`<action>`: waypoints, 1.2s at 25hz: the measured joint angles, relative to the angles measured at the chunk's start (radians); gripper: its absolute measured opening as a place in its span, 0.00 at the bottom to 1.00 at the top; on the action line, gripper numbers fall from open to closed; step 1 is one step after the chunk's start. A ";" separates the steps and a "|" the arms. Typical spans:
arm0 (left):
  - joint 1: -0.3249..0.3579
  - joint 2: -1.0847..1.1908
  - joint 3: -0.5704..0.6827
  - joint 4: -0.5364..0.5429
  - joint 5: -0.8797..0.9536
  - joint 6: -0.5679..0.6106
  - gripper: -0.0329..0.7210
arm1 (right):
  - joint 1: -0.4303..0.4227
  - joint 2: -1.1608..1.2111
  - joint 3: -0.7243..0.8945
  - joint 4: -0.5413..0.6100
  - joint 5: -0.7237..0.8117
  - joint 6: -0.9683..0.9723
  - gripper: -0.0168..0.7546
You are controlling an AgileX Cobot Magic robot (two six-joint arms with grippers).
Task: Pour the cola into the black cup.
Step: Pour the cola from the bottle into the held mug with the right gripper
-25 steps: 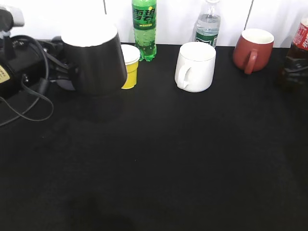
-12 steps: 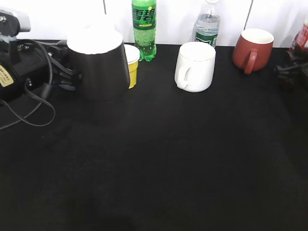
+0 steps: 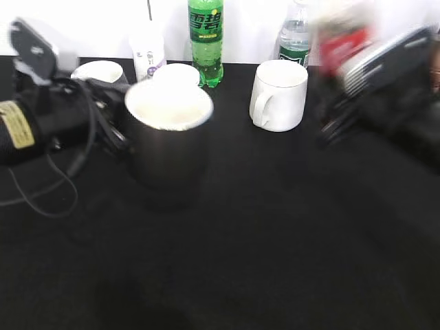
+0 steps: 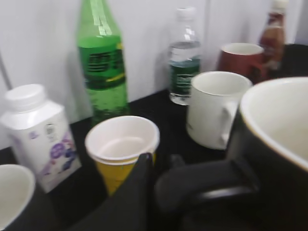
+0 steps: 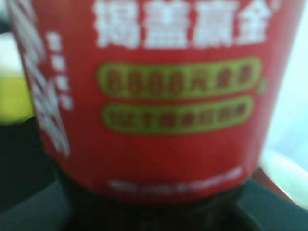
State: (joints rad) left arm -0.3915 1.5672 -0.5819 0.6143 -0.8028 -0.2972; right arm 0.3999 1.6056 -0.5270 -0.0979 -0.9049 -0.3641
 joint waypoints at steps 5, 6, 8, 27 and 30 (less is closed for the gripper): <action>-0.028 0.100 0.000 0.004 -0.107 0.000 0.12 | 0.067 0.000 -0.001 -0.007 0.091 -0.399 0.51; -0.028 0.108 0.000 0.003 -0.118 0.018 0.12 | 0.067 0.000 -0.002 -0.007 0.093 -0.478 0.51; -0.028 0.122 0.000 0.003 -0.124 0.056 0.12 | 0.067 0.000 -0.015 -0.006 0.093 -0.622 0.51; -0.028 0.122 0.000 0.001 -0.120 0.109 0.12 | 0.067 0.000 -0.110 0.098 0.089 -1.168 0.51; -0.028 0.122 0.000 -0.001 -0.134 0.109 0.12 | 0.067 0.000 -0.112 0.085 0.089 -1.192 0.51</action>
State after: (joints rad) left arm -0.4195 1.6893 -0.5819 0.6136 -0.9369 -0.1882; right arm 0.4665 1.6056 -0.6387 -0.0126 -0.8157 -1.5565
